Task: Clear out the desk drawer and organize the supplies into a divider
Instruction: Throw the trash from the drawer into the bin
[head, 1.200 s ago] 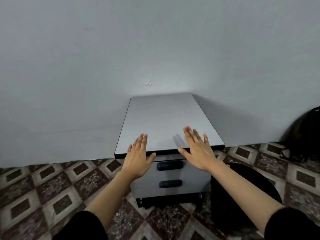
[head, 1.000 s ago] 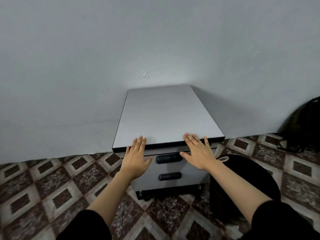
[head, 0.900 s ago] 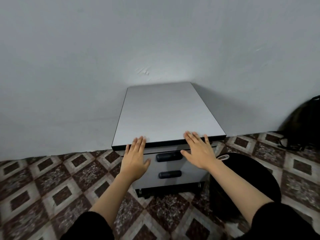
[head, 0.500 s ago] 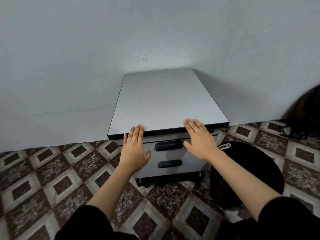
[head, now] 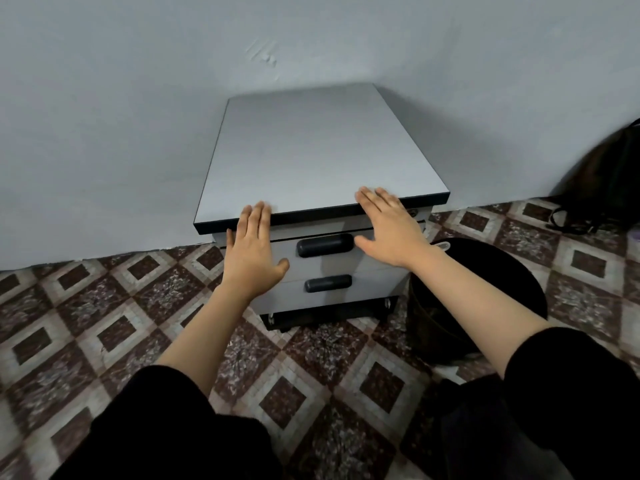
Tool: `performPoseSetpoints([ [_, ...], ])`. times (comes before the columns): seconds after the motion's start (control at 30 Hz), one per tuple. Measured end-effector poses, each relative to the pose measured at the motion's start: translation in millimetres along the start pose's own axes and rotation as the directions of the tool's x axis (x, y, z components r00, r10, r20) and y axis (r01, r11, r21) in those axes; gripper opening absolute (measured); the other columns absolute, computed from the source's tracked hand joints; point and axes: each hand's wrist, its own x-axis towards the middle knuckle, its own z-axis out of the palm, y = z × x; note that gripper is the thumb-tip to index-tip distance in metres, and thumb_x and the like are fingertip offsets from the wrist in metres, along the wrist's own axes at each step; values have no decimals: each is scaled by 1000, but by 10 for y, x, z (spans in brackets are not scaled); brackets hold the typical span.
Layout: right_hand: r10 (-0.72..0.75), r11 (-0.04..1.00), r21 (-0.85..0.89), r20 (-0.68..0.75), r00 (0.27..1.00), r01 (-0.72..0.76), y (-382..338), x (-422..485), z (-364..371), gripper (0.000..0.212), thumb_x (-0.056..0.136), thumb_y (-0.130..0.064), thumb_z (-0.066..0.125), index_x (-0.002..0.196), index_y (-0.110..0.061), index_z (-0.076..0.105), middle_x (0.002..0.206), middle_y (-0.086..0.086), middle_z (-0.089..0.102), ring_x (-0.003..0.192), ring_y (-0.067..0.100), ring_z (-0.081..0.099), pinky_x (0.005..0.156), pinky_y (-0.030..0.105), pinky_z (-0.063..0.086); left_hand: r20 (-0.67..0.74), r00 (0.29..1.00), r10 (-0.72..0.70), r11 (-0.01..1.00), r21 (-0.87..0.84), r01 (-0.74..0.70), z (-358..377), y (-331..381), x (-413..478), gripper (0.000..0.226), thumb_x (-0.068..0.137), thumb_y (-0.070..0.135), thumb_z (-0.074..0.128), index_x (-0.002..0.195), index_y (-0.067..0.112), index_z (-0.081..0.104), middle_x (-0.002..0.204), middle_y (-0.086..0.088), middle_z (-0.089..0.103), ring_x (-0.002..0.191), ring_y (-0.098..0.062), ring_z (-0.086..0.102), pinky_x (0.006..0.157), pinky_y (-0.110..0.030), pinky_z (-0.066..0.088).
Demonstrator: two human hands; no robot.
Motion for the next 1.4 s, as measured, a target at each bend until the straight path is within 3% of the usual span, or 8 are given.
performPoseSetpoints([
  [0.13,94,949,312,-156,983,-41,-66,-81,1,55,92,-32,54,142,-11,39,149,3,36,141,19,27,113,30,20,-127,990,57,980,-181,-79,43,14,-56,79,88,26,59,149,10,12,157,-4,10,145,-20,-2,117,-31,6],
  [0.27,308,751,660,-335,891,-12,-182,-273,263,20,91,-17,60,83,-3,72,76,12,69,66,17,60,65,24,45,-365,899,-241,871,-491,34,263,-112,-257,24,89,13,60,111,6,62,122,-10,55,116,-26,50,94,-31,40],
  [0.37,396,436,866,61,916,-246,-180,-310,621,28,94,-21,56,73,-6,67,59,4,59,44,9,54,49,21,46,18,876,-481,616,-704,352,649,-128,-401,16,93,19,54,93,6,64,92,-11,62,84,-26,58,64,-28,42],
  [0.47,407,59,865,435,803,-498,-156,-307,941,32,94,-30,55,74,-7,66,60,5,56,40,10,50,43,20,44,424,798,-427,383,-715,585,1055,-58,-500,24,96,25,51,87,6,65,90,-13,67,72,-18,59,61,-24,46],
  [0.63,385,-121,748,641,664,-653,-64,-254,1399,39,88,-45,58,85,-7,67,66,4,60,51,14,53,51,24,49,793,508,-337,-127,-572,810,1418,58,-528,35,95,40,48,89,10,65,85,-4,65,74,-14,59,64,-24,49],
  [0.87,338,-307,647,760,556,-698,17,2,1715,63,90,-62,35,111,-8,57,87,7,64,65,18,58,64,32,53,804,532,-267,-318,-594,739,1559,195,-67,44,92,50,46,90,9,62,77,-1,60,67,-12,54,61,-23,44],
  [1.2,241,-692,545,792,561,-473,4,220,1983,74,83,-72,33,96,-4,58,79,6,57,68,18,52,65,34,47,847,482,-223,-472,-527,707,1847,214,181,51,83,62,47,74,13,54,63,1,48,50,-6,45,42,-15,40],
  [1.4,256,-700,542,798,545,-465,-22,236,2068,66,79,-74,36,81,-10,51,62,2,47,59,16,47,65,36,48,852,486,-195,-431,-520,737,1895,123,194,56,82,65,45,65,13,52,54,2,51,53,-8,43,50,-17,36],
])
